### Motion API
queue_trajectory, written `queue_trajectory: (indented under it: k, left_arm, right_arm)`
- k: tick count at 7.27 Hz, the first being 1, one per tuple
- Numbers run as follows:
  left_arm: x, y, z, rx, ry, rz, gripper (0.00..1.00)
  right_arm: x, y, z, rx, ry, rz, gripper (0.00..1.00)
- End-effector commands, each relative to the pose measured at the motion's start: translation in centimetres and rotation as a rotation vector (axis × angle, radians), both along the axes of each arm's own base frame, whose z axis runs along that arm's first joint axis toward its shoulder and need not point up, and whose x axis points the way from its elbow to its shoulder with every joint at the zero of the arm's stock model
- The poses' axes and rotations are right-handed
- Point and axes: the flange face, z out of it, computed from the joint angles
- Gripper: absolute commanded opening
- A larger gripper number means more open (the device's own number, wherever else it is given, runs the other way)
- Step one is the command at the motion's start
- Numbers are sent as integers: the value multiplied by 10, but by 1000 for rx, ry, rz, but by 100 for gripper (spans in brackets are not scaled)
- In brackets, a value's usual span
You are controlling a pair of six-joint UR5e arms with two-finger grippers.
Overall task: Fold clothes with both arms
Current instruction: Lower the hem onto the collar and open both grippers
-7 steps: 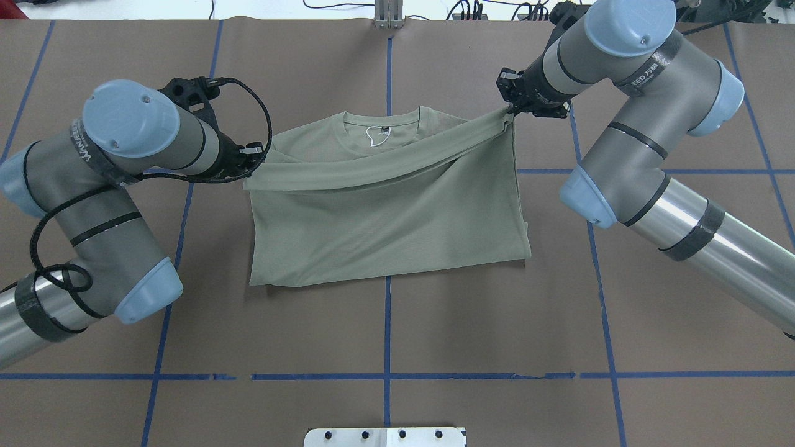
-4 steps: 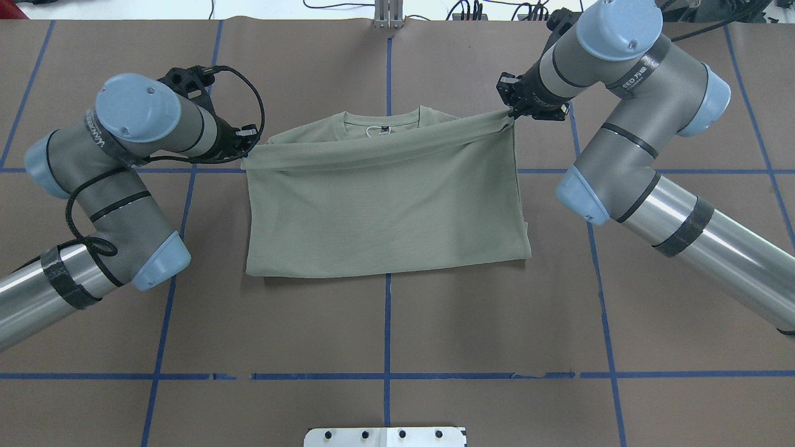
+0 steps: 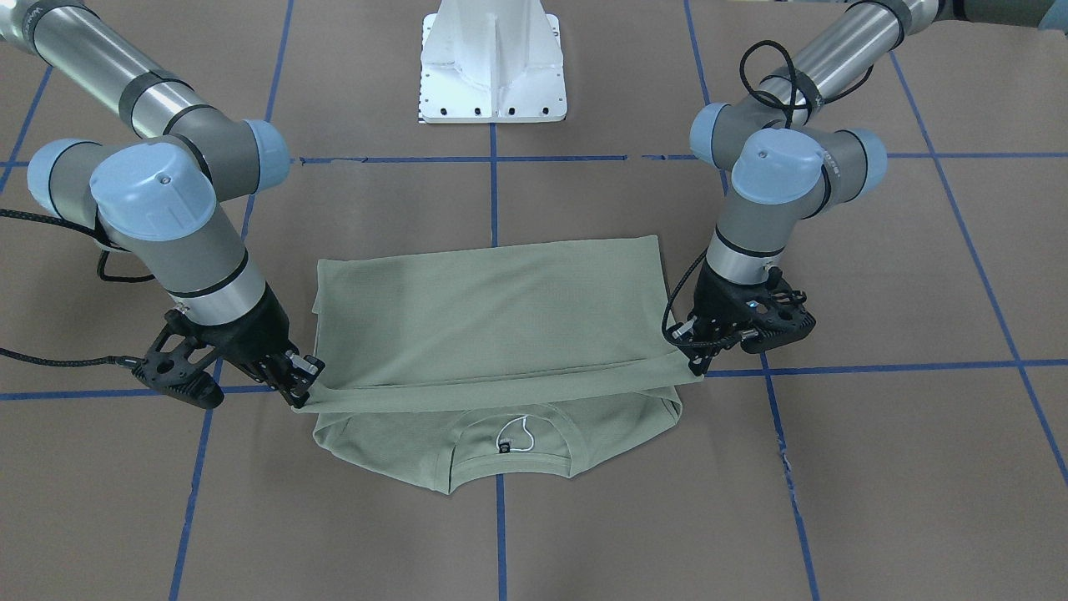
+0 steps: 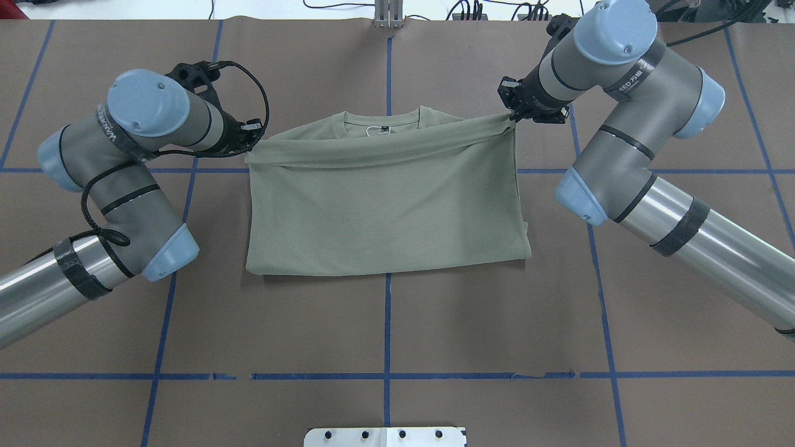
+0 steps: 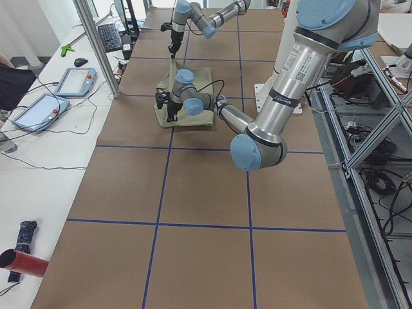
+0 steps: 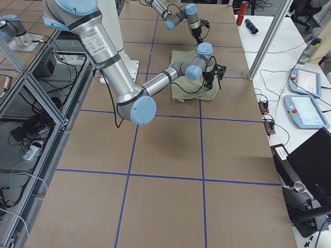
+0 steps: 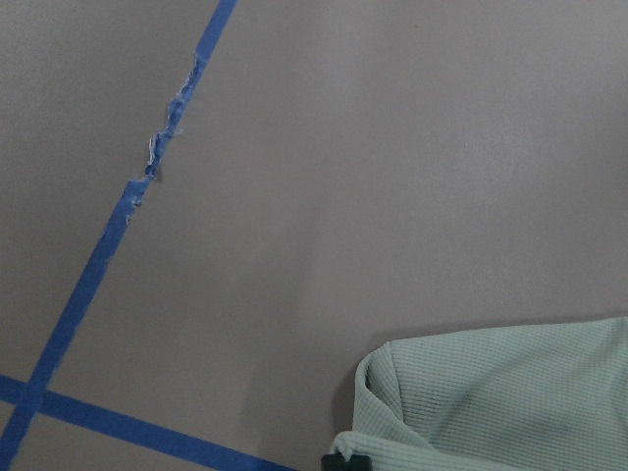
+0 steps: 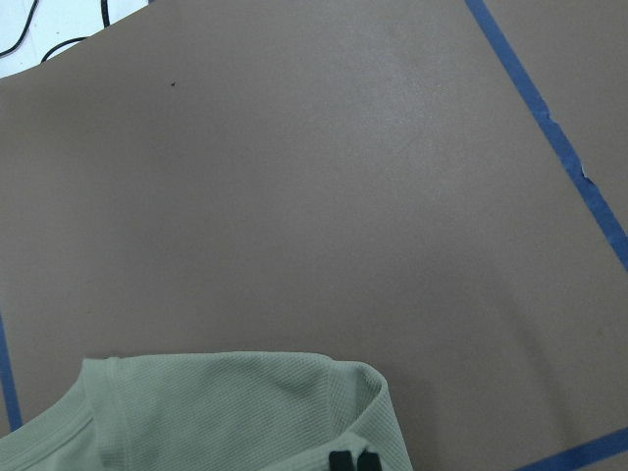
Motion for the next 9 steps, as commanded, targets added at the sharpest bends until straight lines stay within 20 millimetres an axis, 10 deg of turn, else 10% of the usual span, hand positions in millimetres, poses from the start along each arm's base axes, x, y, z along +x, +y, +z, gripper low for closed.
queue_trajectory:
  k: [1,7,8,9]
  left_arm:
    - [0,-8,3,-3,-10,-11,0]
    - [3,-11,-12,16,-1,-18,0]
    - [3,-11,-12,21,-4,-13,0]
    - [3,-11,-12,23,-5,-11,10]
  right_arm:
    - [-7,-8,21,6,-5,0,0]
    - [-14,-7,5,30,-28,-8,0]
    - [-14,-7,5,30,-28,-10,15]
    - [-25,-1,6,33,-22,-22,99]
